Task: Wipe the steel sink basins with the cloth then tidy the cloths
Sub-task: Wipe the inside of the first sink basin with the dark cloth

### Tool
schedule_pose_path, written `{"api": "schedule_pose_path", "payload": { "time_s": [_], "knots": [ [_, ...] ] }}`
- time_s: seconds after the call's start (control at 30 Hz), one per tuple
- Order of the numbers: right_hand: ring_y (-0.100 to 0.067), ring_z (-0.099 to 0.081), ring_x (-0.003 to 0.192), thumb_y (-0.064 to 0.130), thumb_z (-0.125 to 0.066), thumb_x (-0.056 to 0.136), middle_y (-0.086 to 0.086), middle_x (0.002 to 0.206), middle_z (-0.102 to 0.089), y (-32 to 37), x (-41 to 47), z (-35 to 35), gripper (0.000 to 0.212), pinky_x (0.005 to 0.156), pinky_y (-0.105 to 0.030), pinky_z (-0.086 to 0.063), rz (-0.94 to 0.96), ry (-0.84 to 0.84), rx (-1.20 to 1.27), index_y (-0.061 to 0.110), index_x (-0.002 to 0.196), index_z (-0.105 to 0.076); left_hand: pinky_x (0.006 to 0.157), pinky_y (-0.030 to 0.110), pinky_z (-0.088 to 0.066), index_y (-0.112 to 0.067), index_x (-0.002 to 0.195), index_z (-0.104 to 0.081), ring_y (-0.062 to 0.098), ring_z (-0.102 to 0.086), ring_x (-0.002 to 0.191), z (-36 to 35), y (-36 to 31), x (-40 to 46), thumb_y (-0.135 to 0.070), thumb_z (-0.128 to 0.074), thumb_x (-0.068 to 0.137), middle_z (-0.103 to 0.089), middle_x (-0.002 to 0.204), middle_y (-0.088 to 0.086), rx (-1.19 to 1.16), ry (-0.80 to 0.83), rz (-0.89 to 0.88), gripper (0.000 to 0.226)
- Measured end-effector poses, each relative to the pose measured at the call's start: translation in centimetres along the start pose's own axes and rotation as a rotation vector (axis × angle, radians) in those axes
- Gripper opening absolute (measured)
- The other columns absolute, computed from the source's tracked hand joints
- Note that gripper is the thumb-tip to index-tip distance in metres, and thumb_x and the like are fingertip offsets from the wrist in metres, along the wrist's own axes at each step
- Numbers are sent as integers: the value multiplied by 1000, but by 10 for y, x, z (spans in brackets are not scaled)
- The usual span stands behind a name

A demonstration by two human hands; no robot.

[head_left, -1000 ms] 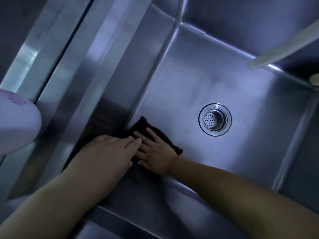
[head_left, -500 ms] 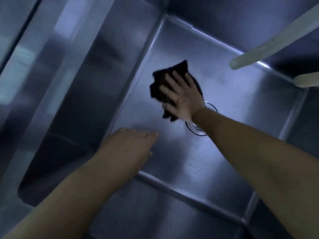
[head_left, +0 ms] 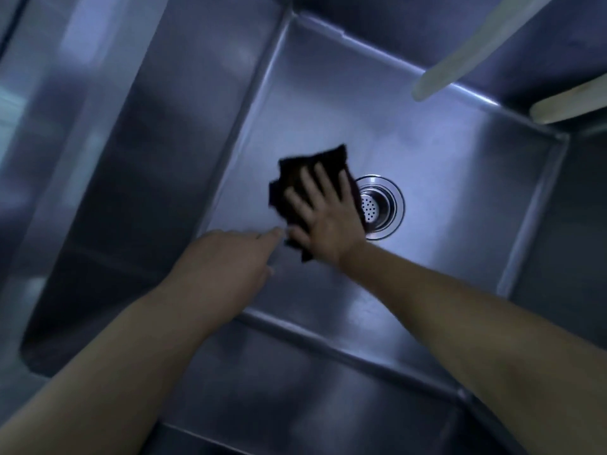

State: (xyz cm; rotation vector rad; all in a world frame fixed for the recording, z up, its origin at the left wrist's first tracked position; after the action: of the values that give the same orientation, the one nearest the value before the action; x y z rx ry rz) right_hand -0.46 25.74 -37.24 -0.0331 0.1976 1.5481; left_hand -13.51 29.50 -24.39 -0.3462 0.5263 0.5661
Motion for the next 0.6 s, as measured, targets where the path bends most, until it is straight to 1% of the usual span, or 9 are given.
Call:
{"api": "schedule_pose_path", "payload": {
  "time_s": [0.13,0.3,0.37,0.4,0.43,0.47,0.5,0.57,0.6],
  "knots": [
    [-36,-21,143,53,-53,83,-14,151,-33,40,-71,-15,61,111,-63,-14,231,58,59,25,137,-48,90,29,-39,-31,151,1,21,-49,119,-4,-5,-2,-38,-38,98,-38,144,-2,-5,8,-42,66],
    [-32,-25,141,53,-48,89,-9,148,-40,27,-150,-21,51,112,-58,-16,448,74,40,28,134,-51,91,30,-39,-29,151,-1,21,-49,120,9,-22,-5,-39,-38,98,-37,145,-3,72,48,-67,65],
    [-30,-26,141,53,-47,90,-8,147,-42,7,-171,-22,50,112,-58,-17,457,72,46,27,132,-52,86,30,-44,-24,150,-17,21,-56,113,11,-26,-6,-39,-51,92,-45,141,-1,98,-6,-113,69],
    [-30,-25,141,53,-47,89,-7,147,-41,-5,-177,-22,50,112,-58,-16,445,76,43,27,132,-52,76,30,-50,-19,144,-37,20,-65,98,12,-28,-6,-39,-68,80,-57,130,2,120,-5,-160,74],
    [-30,-24,141,53,-47,89,-7,148,-39,-17,-181,-22,51,112,-58,-16,423,78,35,27,133,-52,61,29,-53,-14,129,-57,20,-69,78,13,-29,-4,-38,-84,60,-68,112,4,164,-3,-178,78],
    [-31,-23,141,52,-47,88,-8,148,-38,-30,-183,-22,52,112,-58,-16,388,78,27,26,133,-51,49,28,-52,-12,114,-68,20,-69,61,13,-29,-2,-35,-91,43,-73,95,4,173,-26,-188,78],
    [-32,-24,141,52,-48,87,-9,148,-38,-43,-182,-20,53,112,-59,-16,336,73,23,24,132,-50,45,29,-51,-11,106,-72,21,-67,54,14,-32,0,-33,-93,36,-74,88,5,152,-55,-193,76],
    [-35,-25,140,52,-47,87,-14,145,-41,-68,-177,-15,54,111,-60,-16,207,47,19,21,131,-48,57,36,-56,-11,116,-66,26,-69,67,15,-39,5,-31,-89,50,-73,97,7,70,-2,-193,72],
    [-37,-25,139,52,-46,87,-16,145,-41,-81,-172,-13,55,111,-60,-16,140,34,11,19,132,-47,73,39,-56,-14,129,-56,29,-69,85,20,-46,9,-31,-81,66,-68,112,7,-12,11,-172,70]
  ]
}}
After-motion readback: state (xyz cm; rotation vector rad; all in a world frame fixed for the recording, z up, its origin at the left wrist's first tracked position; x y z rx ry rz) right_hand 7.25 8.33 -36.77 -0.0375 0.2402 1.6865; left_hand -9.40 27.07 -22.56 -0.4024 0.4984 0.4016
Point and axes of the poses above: each hand's wrist, its own x-axis towards the middle knuckle, its own z-axis out of the back of the hand, y = z × x, the point moved 5 cm from there along x, towards the middle knuckle
